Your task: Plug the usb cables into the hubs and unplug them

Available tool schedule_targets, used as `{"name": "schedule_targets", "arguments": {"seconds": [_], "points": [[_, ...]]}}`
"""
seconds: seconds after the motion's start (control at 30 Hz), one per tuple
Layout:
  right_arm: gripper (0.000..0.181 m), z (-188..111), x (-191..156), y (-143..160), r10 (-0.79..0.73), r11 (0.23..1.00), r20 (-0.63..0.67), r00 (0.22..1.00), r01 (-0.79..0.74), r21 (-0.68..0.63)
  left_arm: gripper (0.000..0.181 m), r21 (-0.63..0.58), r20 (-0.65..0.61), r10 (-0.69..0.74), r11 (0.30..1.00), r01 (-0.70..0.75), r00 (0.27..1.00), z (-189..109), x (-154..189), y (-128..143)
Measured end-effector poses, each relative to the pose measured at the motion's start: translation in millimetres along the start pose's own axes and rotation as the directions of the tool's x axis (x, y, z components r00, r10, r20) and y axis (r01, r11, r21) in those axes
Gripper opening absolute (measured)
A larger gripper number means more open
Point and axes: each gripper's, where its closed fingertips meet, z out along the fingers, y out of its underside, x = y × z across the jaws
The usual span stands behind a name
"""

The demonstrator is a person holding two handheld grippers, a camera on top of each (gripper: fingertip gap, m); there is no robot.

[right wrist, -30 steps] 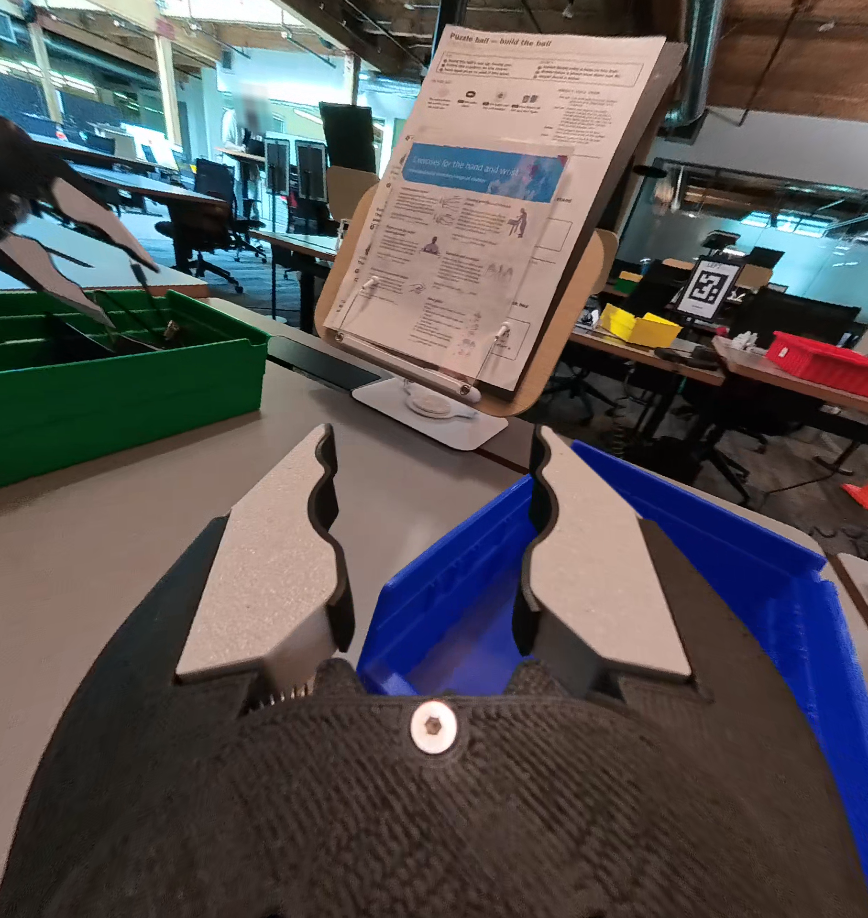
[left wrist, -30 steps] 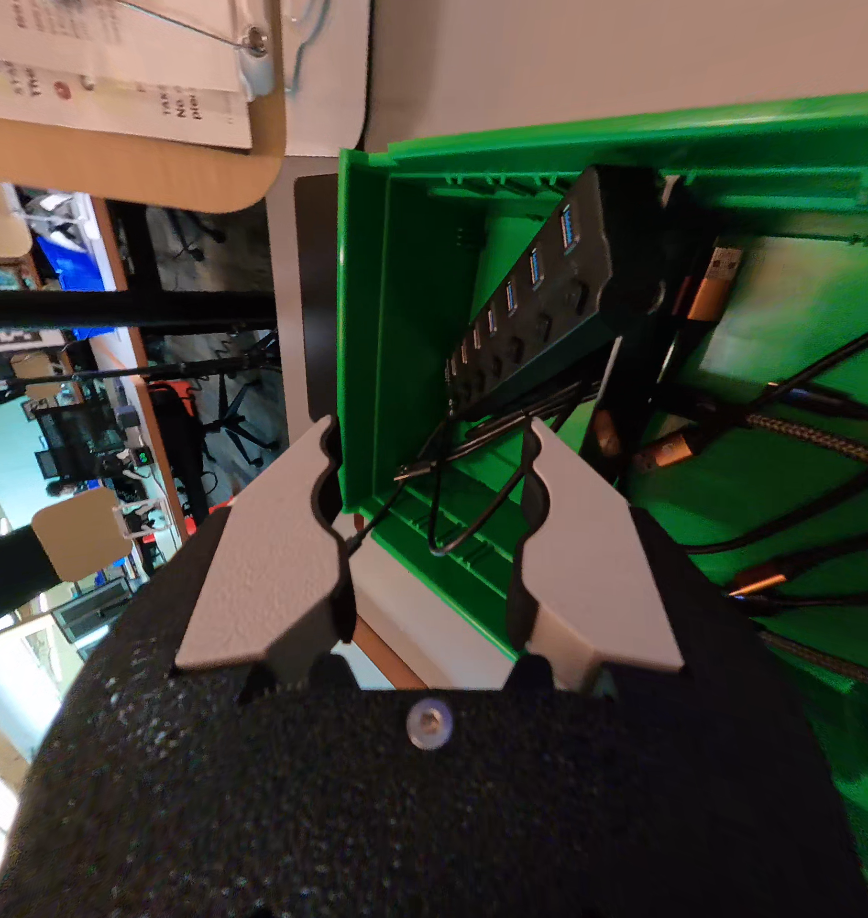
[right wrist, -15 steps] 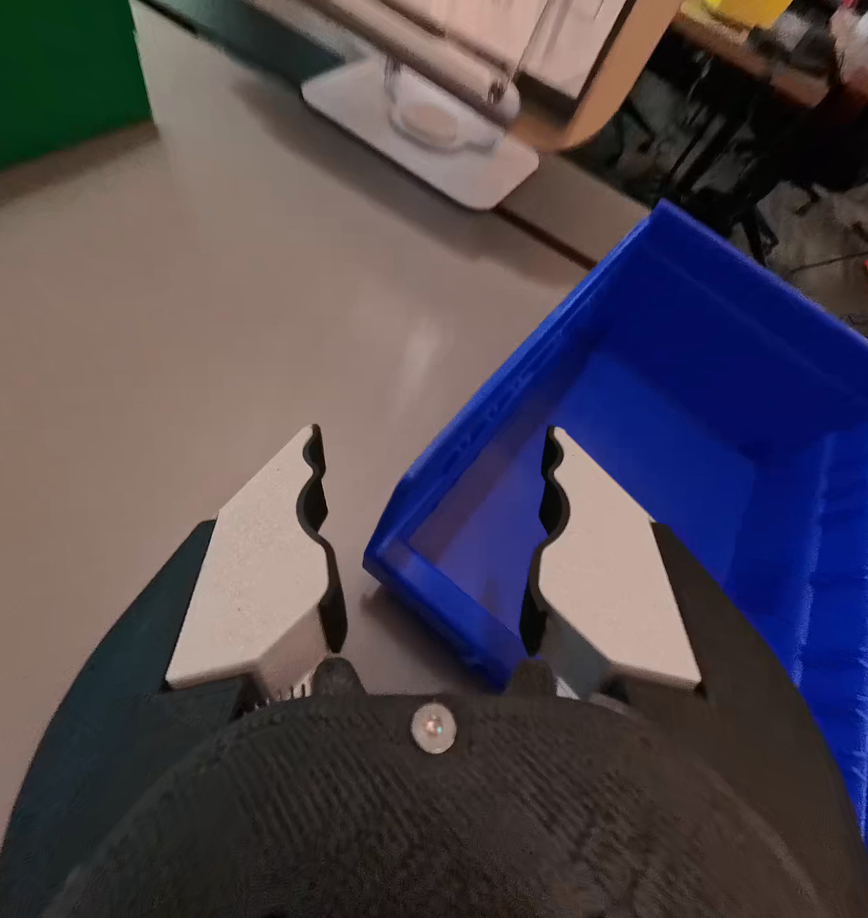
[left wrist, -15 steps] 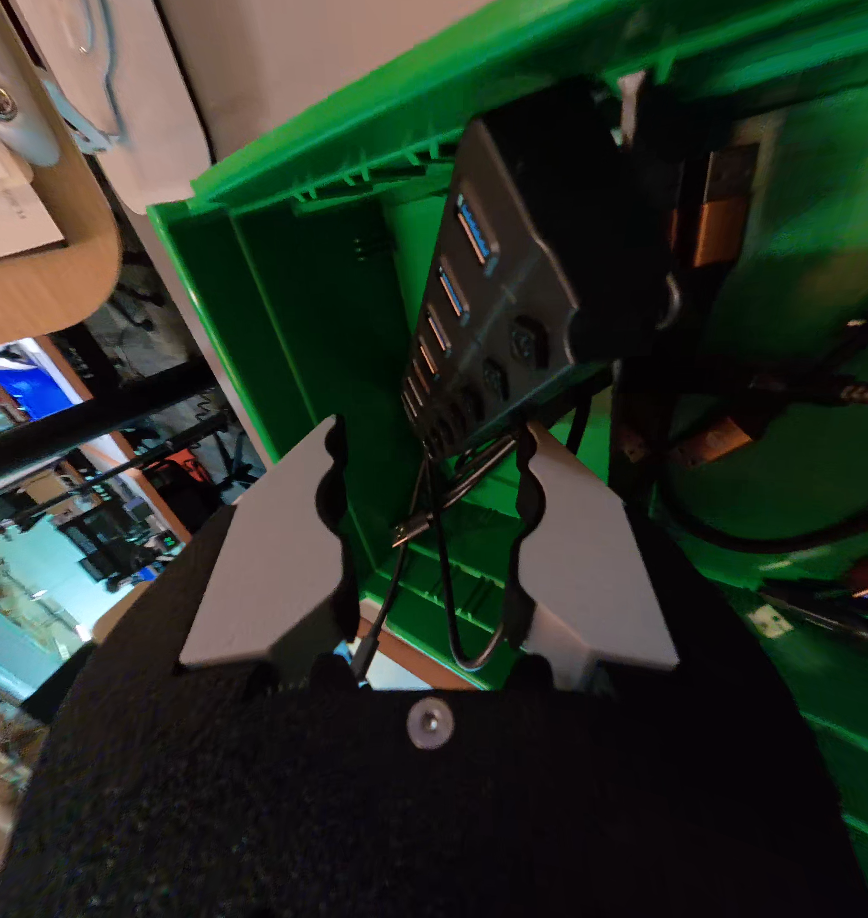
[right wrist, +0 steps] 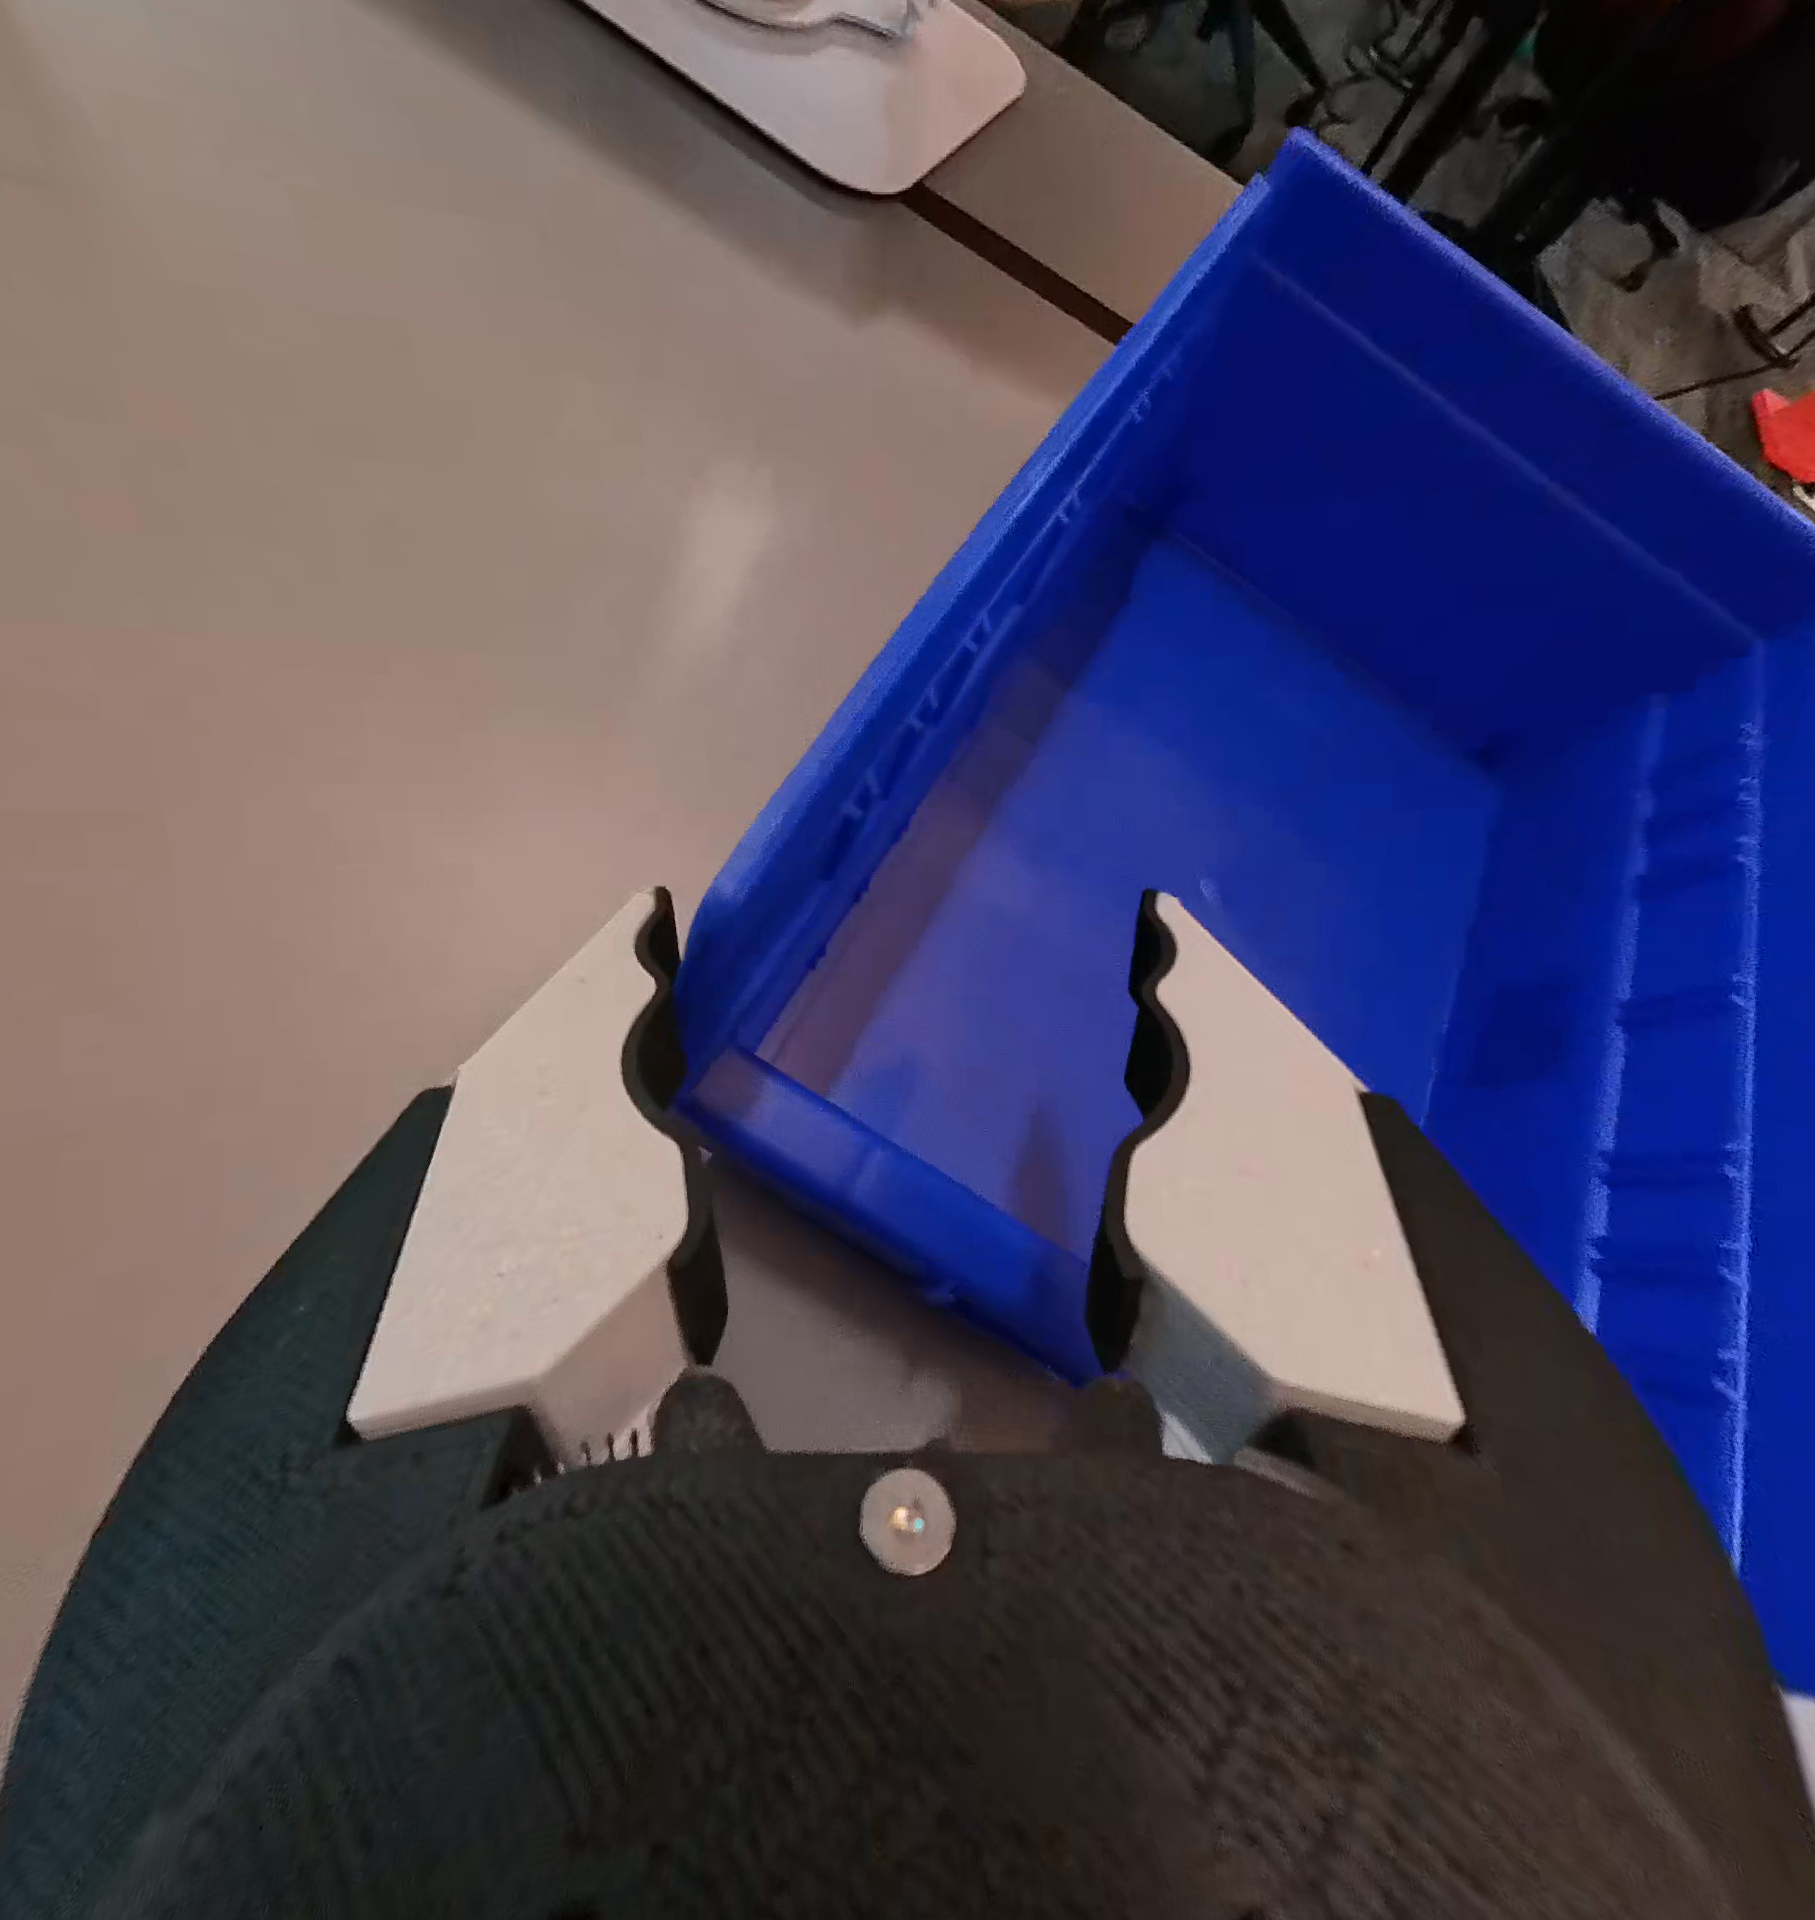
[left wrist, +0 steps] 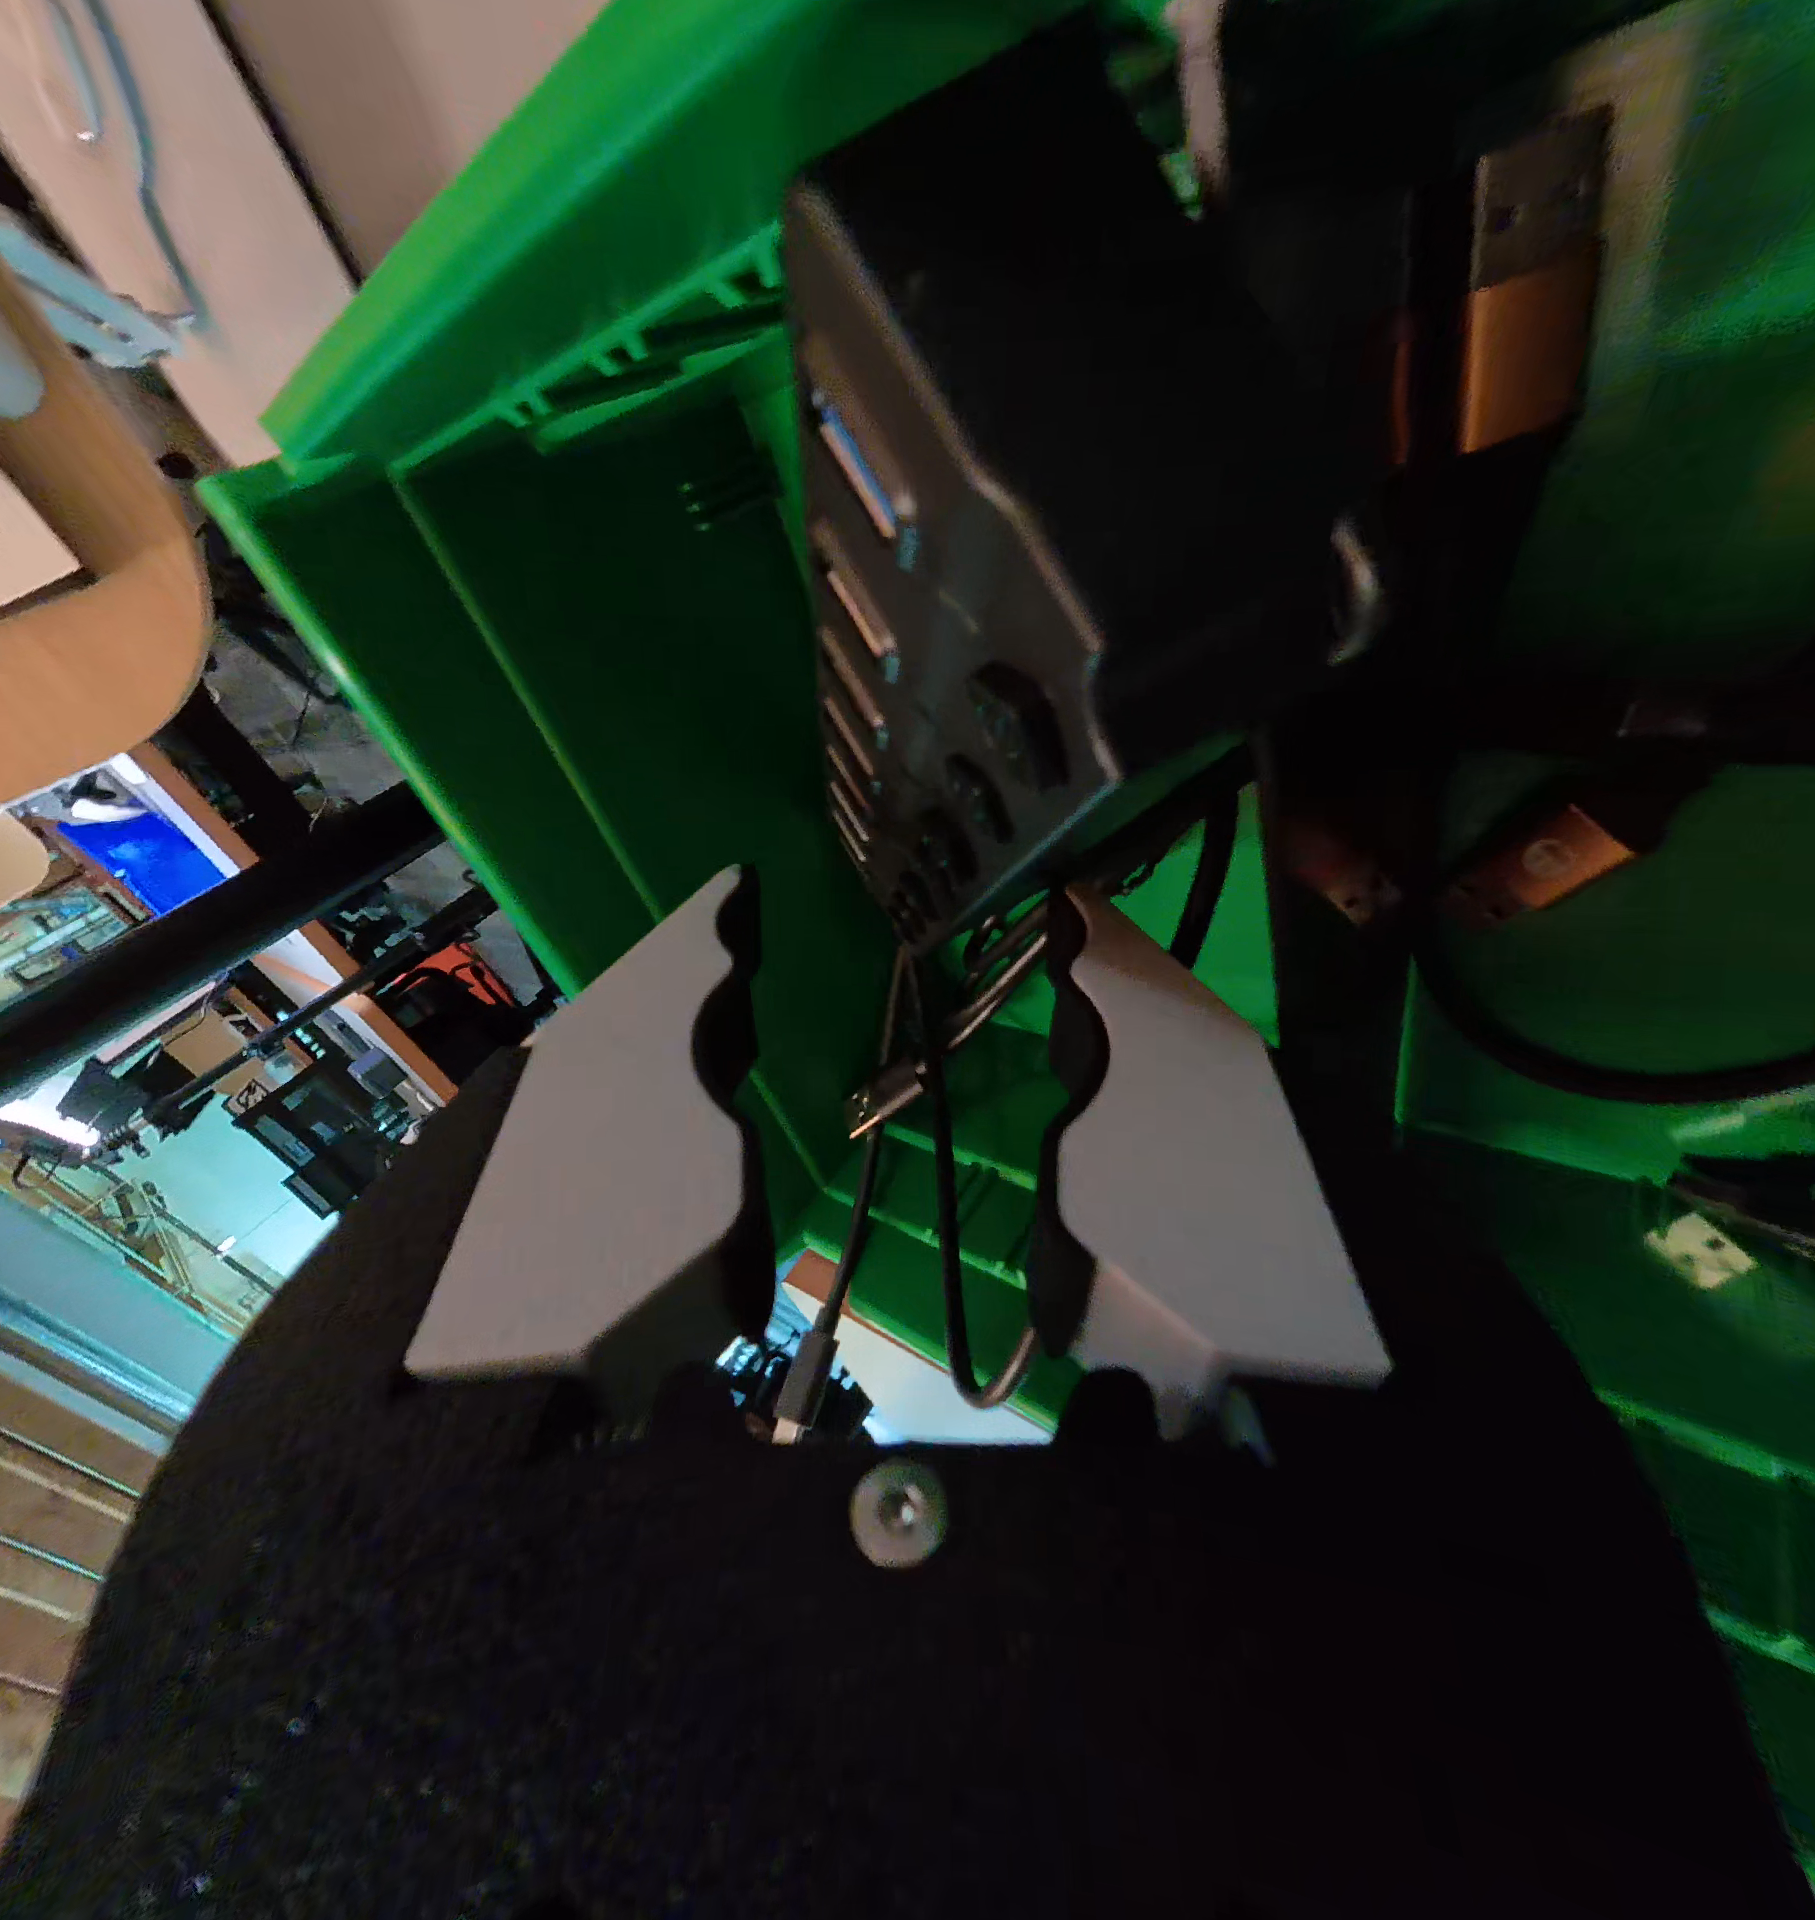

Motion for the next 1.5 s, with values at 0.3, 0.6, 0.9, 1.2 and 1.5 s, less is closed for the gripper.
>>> {"name": "schedule_targets", "arguments": {"seconds": [0.3, 0.6, 0.9, 1.2, 1.5], "points": [[0.083, -2, -2, 1, -0.154, 0.987, -0.041, 0.987, 0.152, -0.043, 0.054, -0.065, -0.01, 0.129, 0.989, -0.129, 0.992, -1, -5, 0], [0.085, -6, 2, -3, -0.128, 0.992, -0.034, 0.991, 0.128, 0.002, 0.084, -0.062, -0.053, 0.128, 0.989, -0.132, 0.99, -1, -13, -7], [0.084, -4, 1, -4, -0.132, 0.991, -0.03, 0.991, 0.133, 0.007, 0.071, -0.07, -0.144, 0.309, 0.944, -0.321, 0.94, 8, -1, -15], [0.086, -7, 3, -6, -0.142, 0.99, -0.037, 0.989, 0.143, 0.017, 0.029, -0.129, -0.157, 0.217, 0.963, -0.238, 0.963, 0, -1, -2], [0.086, -13, 7, -12, -0.13, 0.99, -0.048, 0.99, 0.133, 0.05, 0.023, 0.102, 0.076, -0.316, 0.946, 0.308, 0.946, -53, -53, 6]]}}
